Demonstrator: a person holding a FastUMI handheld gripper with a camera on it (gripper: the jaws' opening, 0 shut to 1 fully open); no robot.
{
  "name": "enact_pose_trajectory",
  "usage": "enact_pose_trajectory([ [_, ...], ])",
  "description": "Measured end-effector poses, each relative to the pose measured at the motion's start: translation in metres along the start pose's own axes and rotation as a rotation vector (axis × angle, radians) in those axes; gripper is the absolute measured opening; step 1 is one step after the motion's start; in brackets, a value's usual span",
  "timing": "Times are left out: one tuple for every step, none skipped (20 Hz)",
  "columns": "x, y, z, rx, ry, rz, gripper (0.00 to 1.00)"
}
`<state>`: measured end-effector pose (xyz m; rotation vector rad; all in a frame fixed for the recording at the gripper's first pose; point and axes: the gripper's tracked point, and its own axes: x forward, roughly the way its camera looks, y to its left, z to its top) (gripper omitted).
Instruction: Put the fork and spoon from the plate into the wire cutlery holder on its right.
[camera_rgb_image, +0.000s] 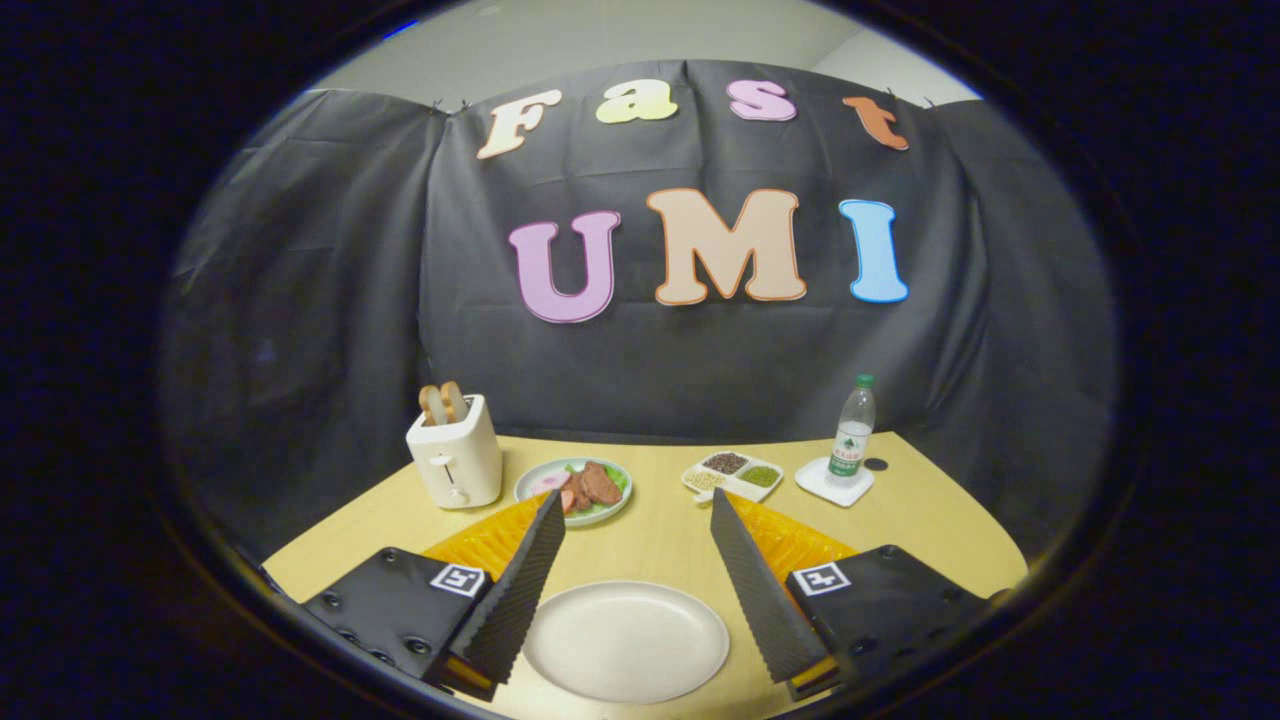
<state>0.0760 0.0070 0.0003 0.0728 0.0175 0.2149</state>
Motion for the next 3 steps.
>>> enact_pose_trajectory([
  [0.0009, -0.0003, -0.0012, -0.007, 0.005, -0.004, 0.95],
  [0.0006, -0.0004, -0.0019, -0.011, 0.010, -0.008, 0.95],
  [0.0012, -0.0002, -0.0011, -0.011, 0.013, -0.009, 0.95],
])
